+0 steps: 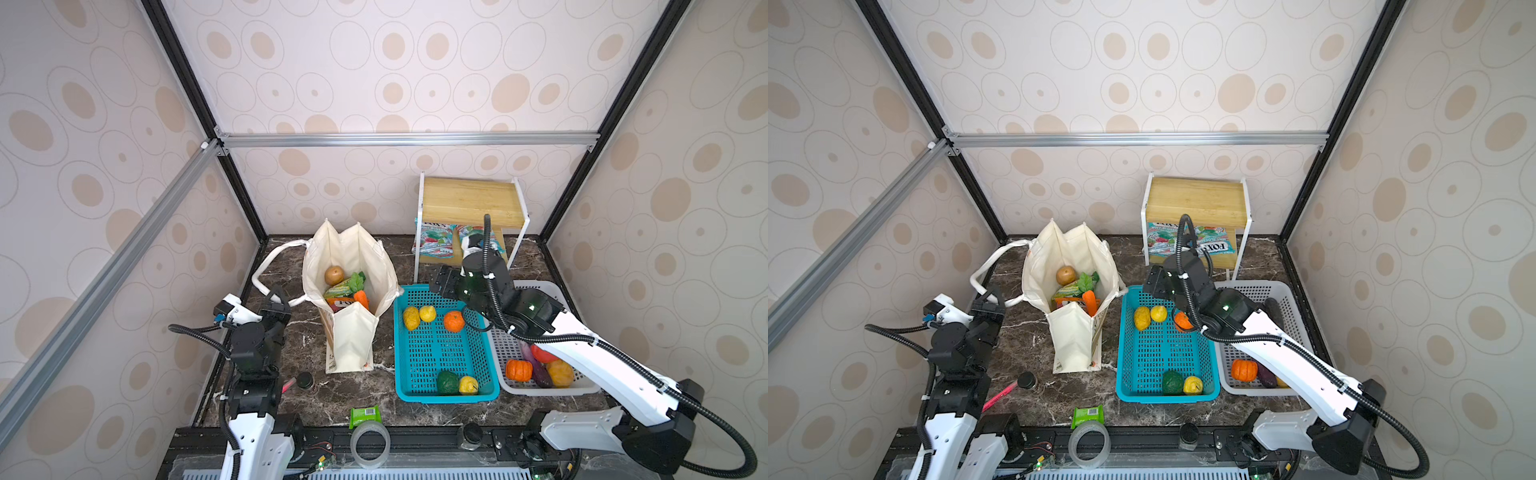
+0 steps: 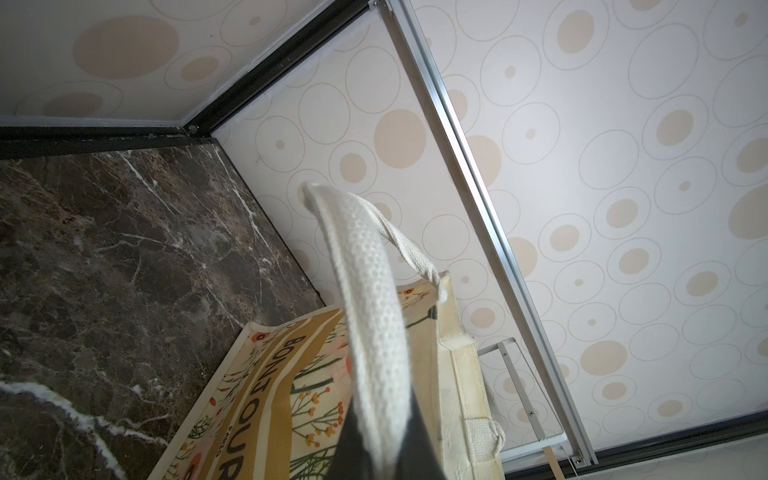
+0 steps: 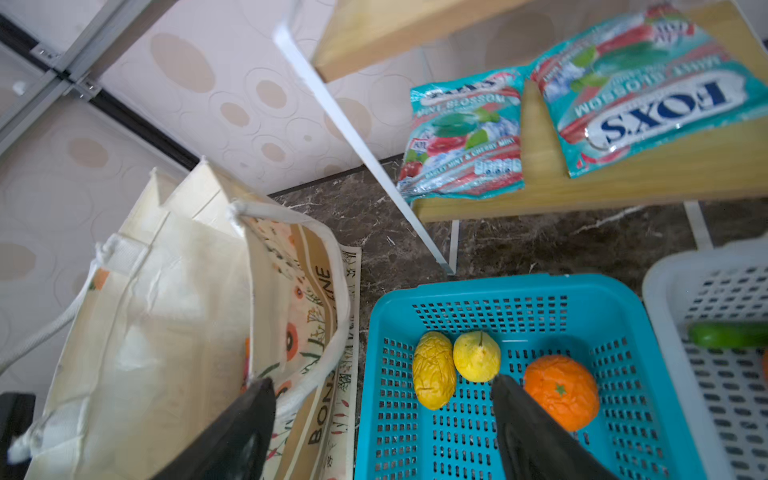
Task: Place the food into the grocery bag and tie it
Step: 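Grasp the tote's other white handle with the right gripper and lift it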
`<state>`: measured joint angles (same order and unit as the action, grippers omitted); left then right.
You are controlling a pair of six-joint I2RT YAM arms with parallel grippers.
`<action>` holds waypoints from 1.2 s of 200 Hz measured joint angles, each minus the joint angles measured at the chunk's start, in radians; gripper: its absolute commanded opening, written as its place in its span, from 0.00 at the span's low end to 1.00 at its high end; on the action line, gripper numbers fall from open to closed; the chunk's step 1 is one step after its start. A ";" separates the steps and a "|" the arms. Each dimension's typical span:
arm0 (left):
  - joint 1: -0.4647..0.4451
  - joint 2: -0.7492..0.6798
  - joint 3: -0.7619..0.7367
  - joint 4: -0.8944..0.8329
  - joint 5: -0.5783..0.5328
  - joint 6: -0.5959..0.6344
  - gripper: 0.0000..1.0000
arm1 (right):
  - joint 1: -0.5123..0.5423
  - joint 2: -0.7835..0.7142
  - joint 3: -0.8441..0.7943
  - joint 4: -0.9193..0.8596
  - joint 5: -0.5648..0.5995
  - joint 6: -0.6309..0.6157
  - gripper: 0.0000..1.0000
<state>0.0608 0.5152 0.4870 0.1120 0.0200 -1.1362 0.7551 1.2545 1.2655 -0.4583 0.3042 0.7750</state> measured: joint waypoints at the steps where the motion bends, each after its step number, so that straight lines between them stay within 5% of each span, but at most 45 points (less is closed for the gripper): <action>1: 0.000 0.000 0.000 0.000 0.000 0.001 0.00 | -0.002 0.002 -0.003 0.001 -0.003 0.004 0.83; 55: 0.000 -0.016 0.002 -0.044 -0.016 0.035 0.00 | -0.004 0.170 -0.024 0.118 -0.186 0.141 0.87; 131: 0.000 -0.038 0.004 -0.073 -0.029 0.052 0.00 | 0.003 0.370 -0.005 0.341 -0.393 0.341 0.57; 189: 0.000 -0.041 0.004 -0.077 -0.029 0.051 0.00 | 0.046 0.404 -0.011 0.512 -0.421 0.501 0.52; 240: 0.000 -0.042 0.004 -0.084 -0.030 0.051 0.00 | 0.063 0.483 -0.023 0.655 -0.470 0.630 0.10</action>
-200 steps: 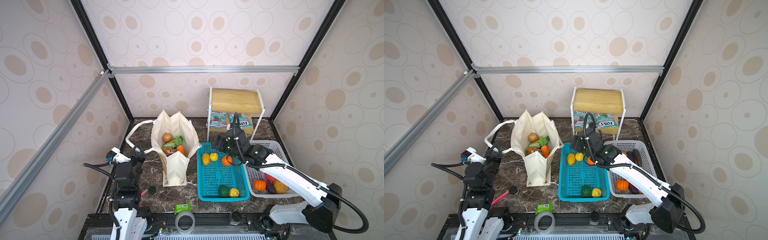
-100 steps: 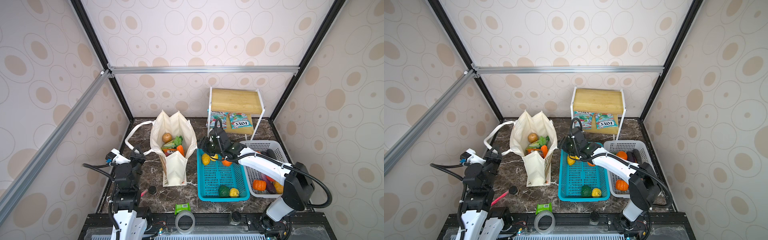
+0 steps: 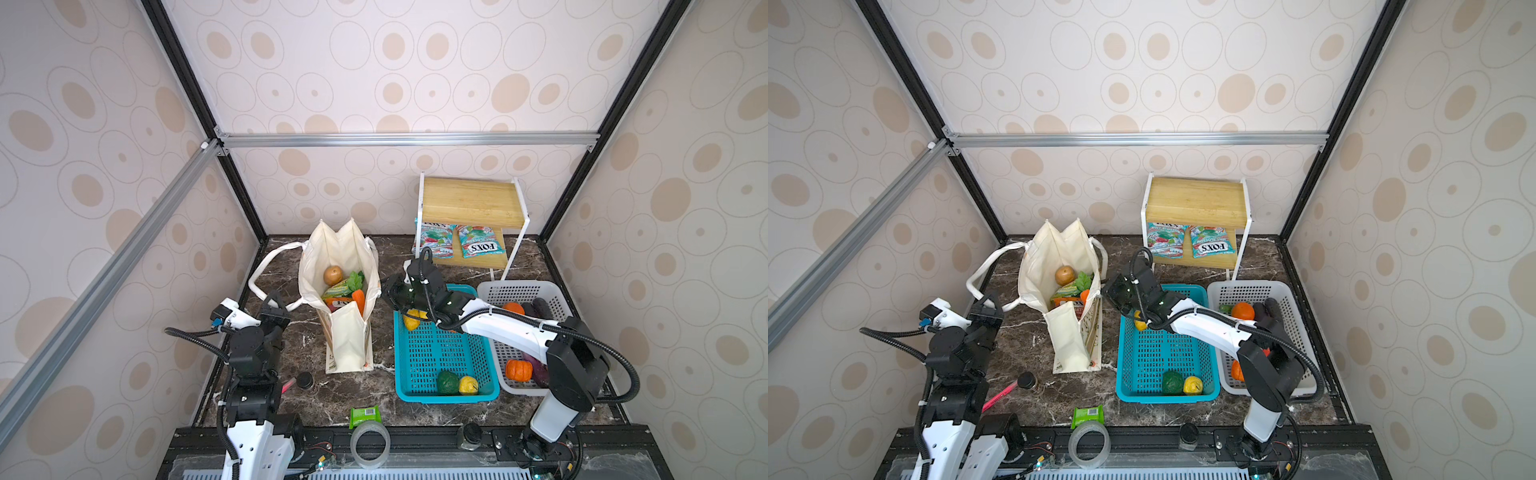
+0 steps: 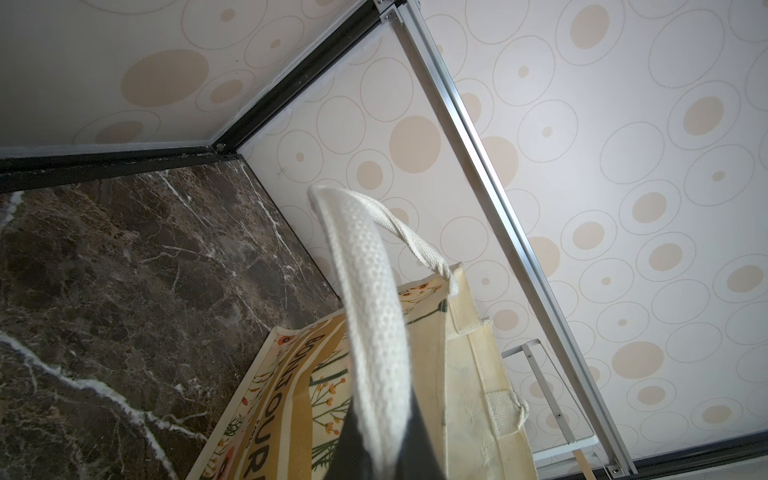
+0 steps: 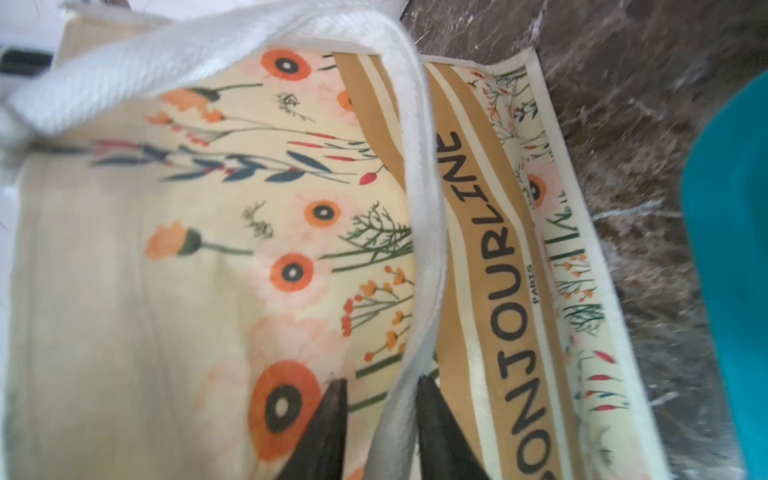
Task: Place the food into the grocery bag and tie it
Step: 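Grasp the tote's other white handle with the right gripper and lift it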
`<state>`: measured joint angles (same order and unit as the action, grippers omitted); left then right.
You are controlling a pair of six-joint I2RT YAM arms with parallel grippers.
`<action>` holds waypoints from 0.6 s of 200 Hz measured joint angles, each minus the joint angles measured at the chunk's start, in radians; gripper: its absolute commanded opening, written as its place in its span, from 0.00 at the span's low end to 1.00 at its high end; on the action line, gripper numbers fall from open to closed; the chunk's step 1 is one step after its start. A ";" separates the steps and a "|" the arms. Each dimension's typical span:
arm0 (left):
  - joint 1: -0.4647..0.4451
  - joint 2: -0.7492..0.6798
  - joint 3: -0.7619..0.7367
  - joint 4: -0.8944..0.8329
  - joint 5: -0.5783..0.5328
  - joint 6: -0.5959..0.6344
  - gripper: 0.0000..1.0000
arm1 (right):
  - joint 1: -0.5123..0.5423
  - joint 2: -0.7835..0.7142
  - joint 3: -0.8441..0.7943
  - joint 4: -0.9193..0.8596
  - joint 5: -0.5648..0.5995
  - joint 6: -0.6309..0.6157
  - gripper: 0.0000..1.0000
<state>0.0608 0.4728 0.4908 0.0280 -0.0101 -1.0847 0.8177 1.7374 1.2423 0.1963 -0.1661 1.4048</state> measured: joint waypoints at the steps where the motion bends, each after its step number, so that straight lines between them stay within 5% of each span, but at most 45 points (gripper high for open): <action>1: 0.000 0.000 0.000 0.000 0.000 0.000 0.00 | 0.000 0.002 -0.001 0.003 -0.002 -0.001 0.09; 19: 0.000 -0.001 0.000 0.000 -0.001 0.000 0.00 | 0.001 0.011 -0.017 0.021 -0.004 0.031 0.00; 79: 0.000 -0.001 0.004 -0.010 -0.019 0.028 0.00 | 0.001 -0.082 -0.056 -0.077 0.108 -0.055 0.00; 120: 0.000 -0.014 0.005 -0.018 -0.028 0.043 0.00 | -0.001 -0.135 -0.087 -0.079 0.135 -0.082 0.38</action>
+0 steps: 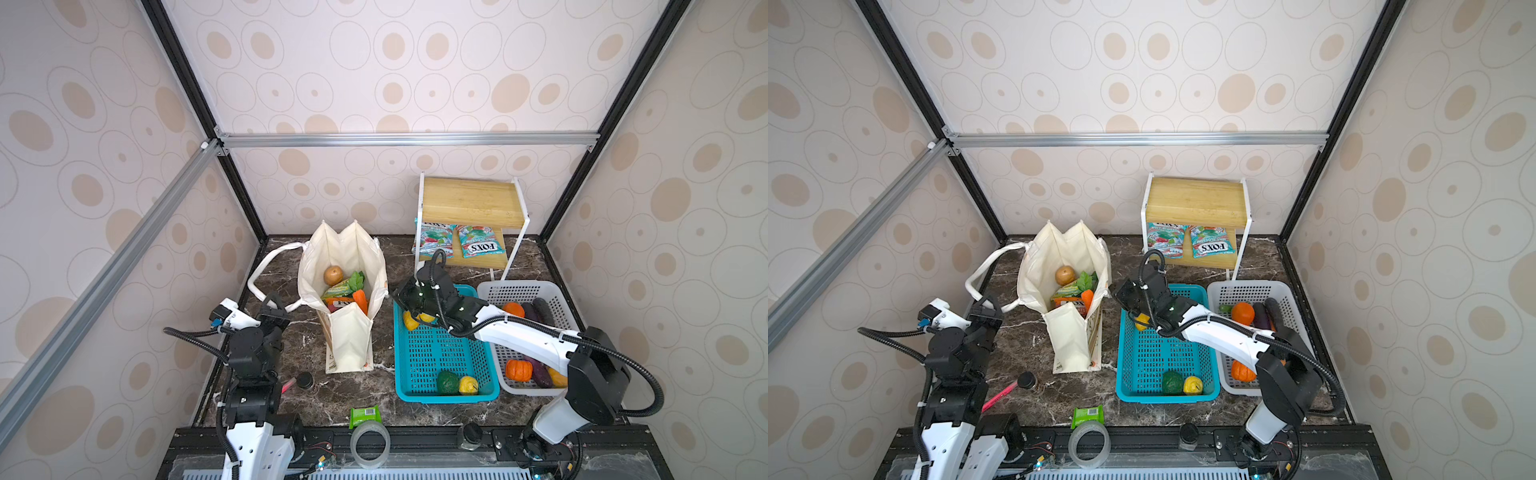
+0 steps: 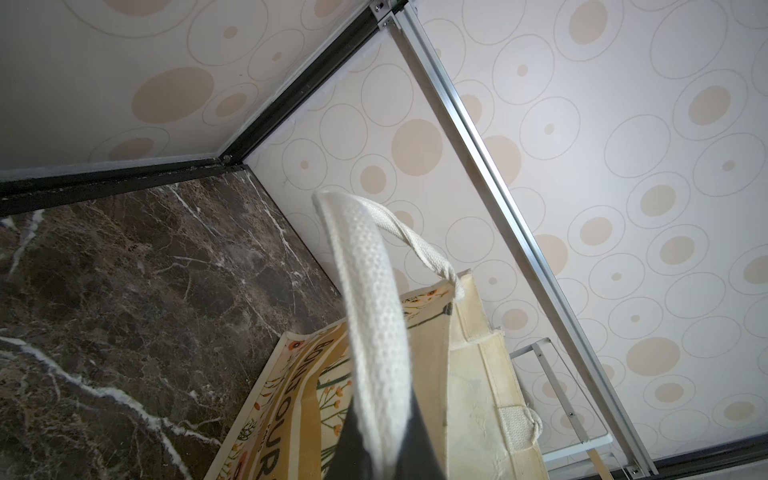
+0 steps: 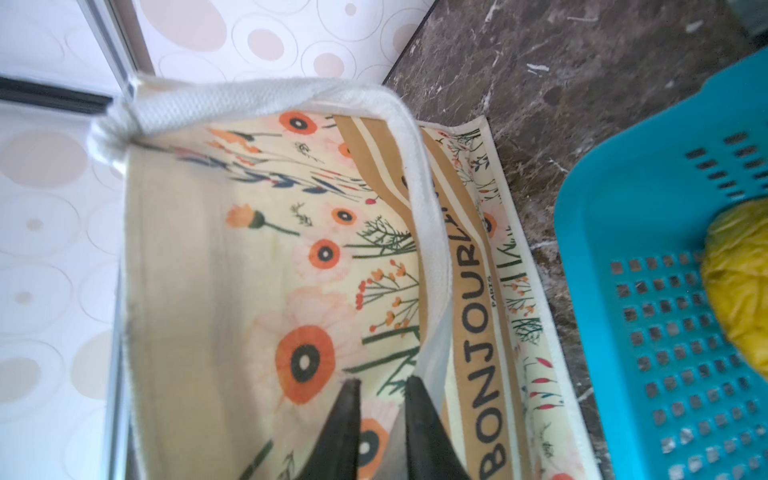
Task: Place the food into the grocery bag and tie it
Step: 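Grasp the tote's other white handle with the right gripper and lift it, then bring the left gripper's handle toward the right gripper above the tote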
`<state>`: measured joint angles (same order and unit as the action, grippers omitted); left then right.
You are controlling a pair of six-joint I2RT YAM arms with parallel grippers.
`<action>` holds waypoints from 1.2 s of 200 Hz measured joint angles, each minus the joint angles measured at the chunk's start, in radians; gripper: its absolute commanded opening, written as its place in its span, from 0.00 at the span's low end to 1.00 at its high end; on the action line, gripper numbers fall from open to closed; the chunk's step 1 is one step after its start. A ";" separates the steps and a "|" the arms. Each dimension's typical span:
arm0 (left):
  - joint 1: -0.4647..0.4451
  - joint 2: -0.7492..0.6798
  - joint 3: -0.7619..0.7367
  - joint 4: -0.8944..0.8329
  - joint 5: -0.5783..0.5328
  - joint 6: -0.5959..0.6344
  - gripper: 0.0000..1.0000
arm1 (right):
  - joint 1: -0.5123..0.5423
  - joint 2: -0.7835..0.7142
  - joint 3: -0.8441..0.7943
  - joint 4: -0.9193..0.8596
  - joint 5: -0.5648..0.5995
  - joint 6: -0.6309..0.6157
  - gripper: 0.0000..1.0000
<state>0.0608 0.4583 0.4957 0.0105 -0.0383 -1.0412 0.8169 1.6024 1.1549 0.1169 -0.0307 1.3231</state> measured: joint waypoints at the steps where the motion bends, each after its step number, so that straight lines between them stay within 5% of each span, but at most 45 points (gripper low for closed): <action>1: 0.000 0.000 0.000 0.000 0.000 0.000 0.00 | 0.000 0.001 0.000 0.000 -0.001 0.003 0.39; 12: 0.000 0.000 0.000 -0.001 -0.002 0.001 0.00 | 0.000 0.018 0.002 0.004 -0.020 -0.005 0.46; 48: 0.000 0.001 0.000 -0.001 -0.005 0.002 0.00 | 0.004 0.127 0.033 0.054 -0.082 0.019 0.45; 94: 0.000 0.000 0.000 -0.002 -0.005 0.001 0.00 | 0.041 0.220 0.065 0.178 -0.117 0.090 0.22; 117: 0.000 0.000 0.000 -0.002 -0.005 0.001 0.00 | 0.053 0.246 0.084 0.216 -0.127 0.116 0.00; 153: 0.000 0.001 0.000 -0.002 -0.009 0.003 0.00 | 0.059 0.220 0.050 0.226 -0.074 0.116 0.00; 240: 0.001 0.015 0.067 0.028 0.092 0.156 0.00 | 0.059 -0.140 0.096 -0.227 0.337 -0.354 0.00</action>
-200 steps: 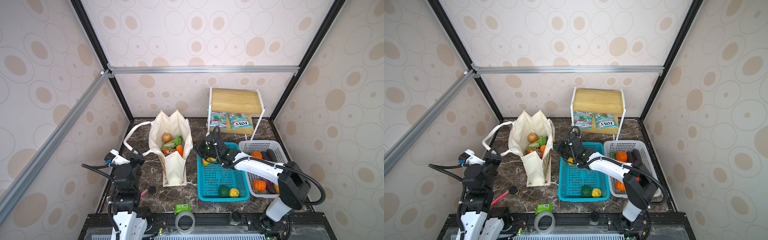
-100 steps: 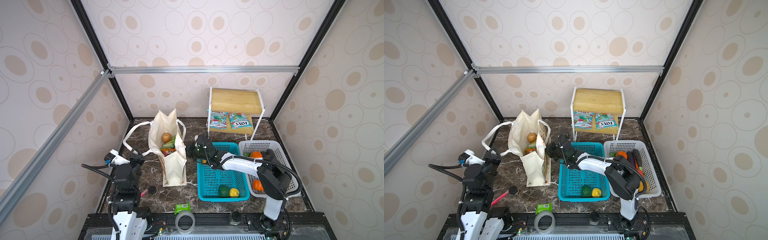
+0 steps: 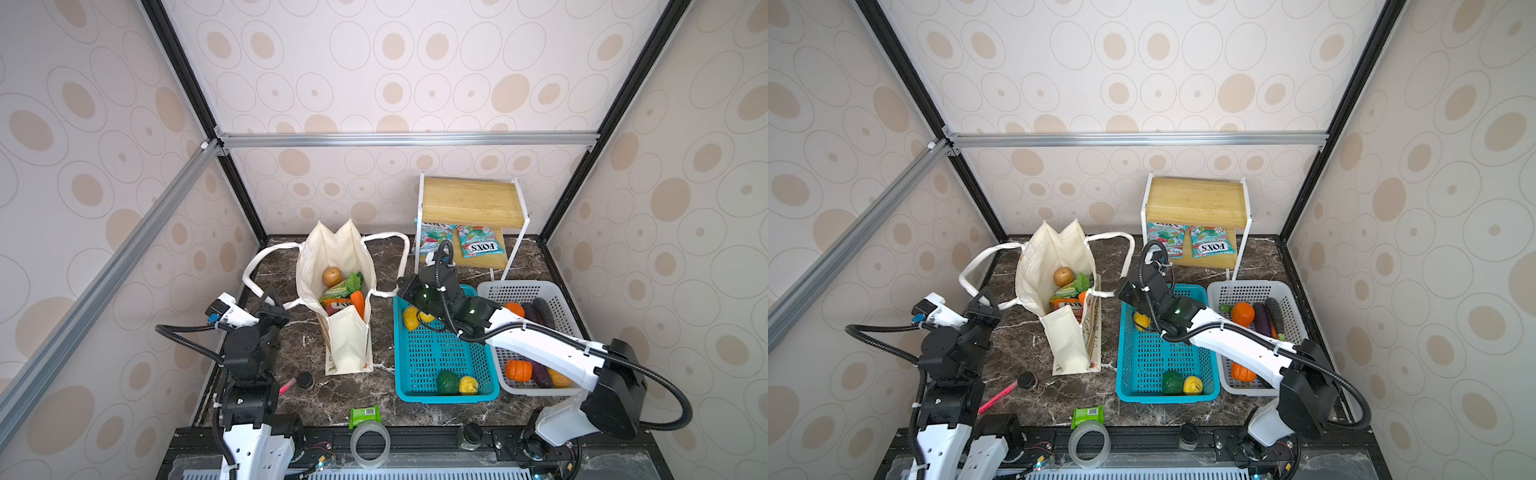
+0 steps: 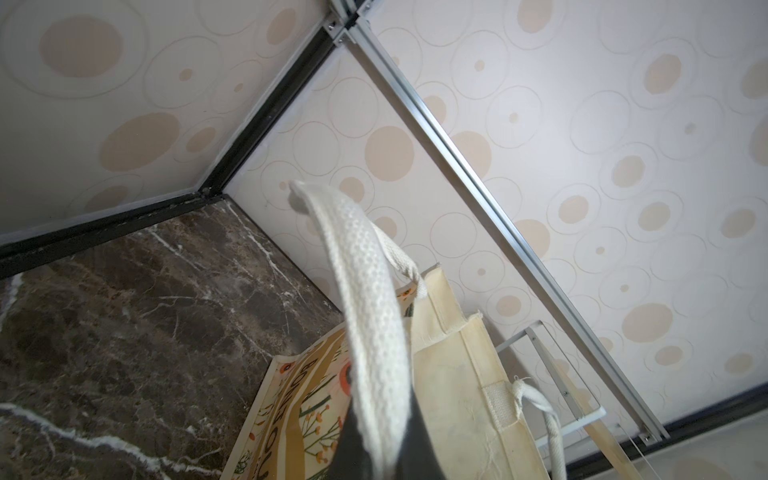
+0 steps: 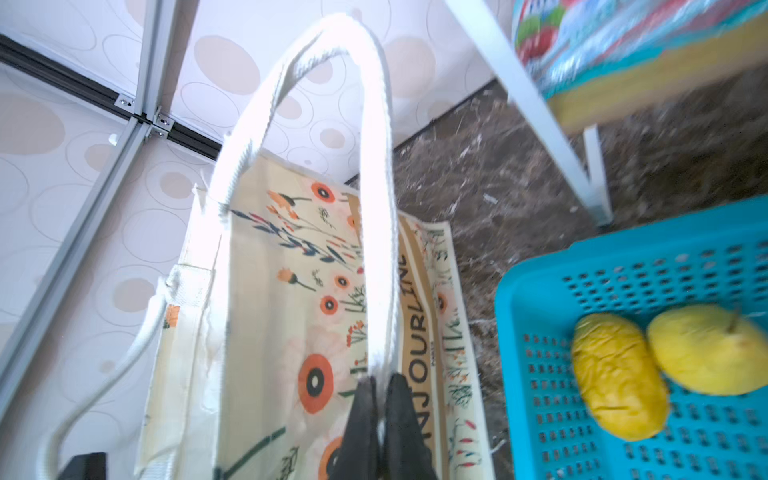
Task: Place the food into the grocery bag and tie it
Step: 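Bring the left gripper's handle toward the right gripper above the tote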
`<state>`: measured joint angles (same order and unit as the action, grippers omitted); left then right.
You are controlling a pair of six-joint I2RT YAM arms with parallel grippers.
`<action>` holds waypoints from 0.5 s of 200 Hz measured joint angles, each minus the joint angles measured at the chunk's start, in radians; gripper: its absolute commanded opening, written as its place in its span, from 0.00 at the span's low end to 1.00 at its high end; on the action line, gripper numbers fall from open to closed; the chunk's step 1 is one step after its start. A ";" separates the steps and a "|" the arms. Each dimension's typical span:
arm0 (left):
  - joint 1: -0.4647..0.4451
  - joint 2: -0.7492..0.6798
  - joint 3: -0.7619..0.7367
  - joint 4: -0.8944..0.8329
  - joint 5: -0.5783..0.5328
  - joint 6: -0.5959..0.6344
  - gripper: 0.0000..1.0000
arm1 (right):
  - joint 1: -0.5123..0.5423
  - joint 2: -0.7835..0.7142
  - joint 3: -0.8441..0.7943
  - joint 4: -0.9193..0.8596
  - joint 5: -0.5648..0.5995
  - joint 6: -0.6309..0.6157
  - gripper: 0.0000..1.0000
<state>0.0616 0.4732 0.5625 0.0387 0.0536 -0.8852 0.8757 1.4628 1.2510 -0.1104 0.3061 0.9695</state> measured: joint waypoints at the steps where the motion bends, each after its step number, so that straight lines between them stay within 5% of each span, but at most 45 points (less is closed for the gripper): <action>1: 0.000 0.001 0.001 0.002 0.003 0.002 0.00 | 0.000 -0.001 0.002 -0.002 0.003 -0.005 0.00; 39: 0.000 0.140 0.143 0.009 0.187 0.121 0.00 | 0.000 0.010 0.134 -0.093 0.023 -0.286 0.00; 100: -0.028 0.317 0.321 -0.065 0.378 0.221 0.02 | 0.000 0.111 0.301 -0.100 -0.159 -0.566 0.00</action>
<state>0.0334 0.7902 0.8833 -0.0261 0.4316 -0.6643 0.8761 1.5734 1.5517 -0.2108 0.1474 0.4034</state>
